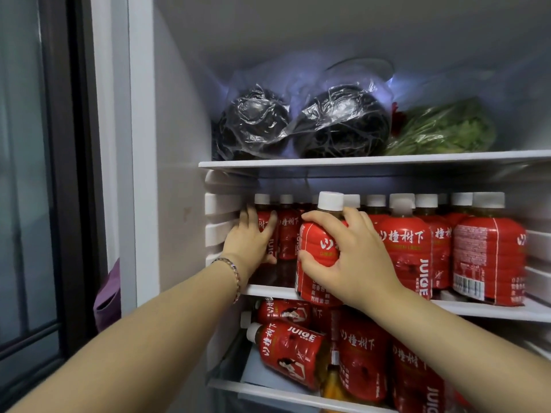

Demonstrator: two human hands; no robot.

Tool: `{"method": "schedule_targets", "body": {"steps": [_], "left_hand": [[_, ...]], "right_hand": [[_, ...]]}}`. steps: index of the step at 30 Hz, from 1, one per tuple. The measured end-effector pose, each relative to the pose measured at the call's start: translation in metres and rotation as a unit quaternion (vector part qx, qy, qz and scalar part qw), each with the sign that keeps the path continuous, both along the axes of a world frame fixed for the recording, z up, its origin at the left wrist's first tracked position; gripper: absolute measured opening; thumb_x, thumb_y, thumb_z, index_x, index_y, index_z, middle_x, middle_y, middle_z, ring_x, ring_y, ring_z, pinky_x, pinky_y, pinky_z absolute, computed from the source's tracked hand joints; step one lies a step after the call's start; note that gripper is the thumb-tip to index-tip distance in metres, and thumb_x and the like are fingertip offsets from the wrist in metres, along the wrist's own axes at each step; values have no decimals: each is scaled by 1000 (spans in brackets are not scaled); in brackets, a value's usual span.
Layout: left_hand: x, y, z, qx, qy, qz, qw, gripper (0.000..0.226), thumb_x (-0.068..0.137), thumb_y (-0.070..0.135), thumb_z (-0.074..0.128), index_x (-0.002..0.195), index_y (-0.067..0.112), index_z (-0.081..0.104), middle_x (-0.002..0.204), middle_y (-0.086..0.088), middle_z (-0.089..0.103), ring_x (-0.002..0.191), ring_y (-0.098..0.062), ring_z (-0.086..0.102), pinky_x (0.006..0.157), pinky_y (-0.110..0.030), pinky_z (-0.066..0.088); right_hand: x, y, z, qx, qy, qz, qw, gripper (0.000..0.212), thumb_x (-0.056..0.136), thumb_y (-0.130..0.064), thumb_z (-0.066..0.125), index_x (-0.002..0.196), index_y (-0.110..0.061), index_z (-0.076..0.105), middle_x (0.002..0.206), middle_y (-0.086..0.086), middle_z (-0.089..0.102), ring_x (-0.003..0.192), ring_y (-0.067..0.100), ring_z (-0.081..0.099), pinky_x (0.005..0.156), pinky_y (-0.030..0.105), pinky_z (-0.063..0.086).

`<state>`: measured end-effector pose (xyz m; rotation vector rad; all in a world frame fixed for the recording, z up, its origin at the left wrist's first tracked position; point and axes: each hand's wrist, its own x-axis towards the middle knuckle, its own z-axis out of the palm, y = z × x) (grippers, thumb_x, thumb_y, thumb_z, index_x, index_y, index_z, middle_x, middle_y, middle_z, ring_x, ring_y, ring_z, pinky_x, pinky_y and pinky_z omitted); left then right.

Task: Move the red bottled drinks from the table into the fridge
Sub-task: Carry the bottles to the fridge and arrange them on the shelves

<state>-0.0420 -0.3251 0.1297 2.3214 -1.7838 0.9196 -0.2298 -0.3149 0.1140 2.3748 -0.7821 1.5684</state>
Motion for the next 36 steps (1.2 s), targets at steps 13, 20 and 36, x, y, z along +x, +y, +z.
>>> {"method": "schedule_targets", "body": {"steps": [13,20,36], "left_hand": [[-15,80,-18,-321,348,-268,839,38,98,9,37,136,14,41,125,2,47,108,-2,43,86,1,33],[-11,79,-33,-264,289,-205,897,65,96,20,46,150,13,11,159,-4,-4,145,-15,2,105,-11,1],[-3,50,-41,-321,51,-100,940,67,74,41,52,132,9,38,137,-26,44,131,-41,40,113,-43,7]], "right_hand": [[37,5,4,108,50,61,991,55,86,-43,60,136,-33,40,133,2,35,128,19,26,104,28,26],[88,-14,5,369,33,236,898,67,101,-27,35,149,-29,-12,158,6,-2,141,23,20,115,32,19],[113,-75,13,461,-52,100,880,54,89,-7,49,141,-13,37,141,12,46,127,28,46,105,32,39]]}}
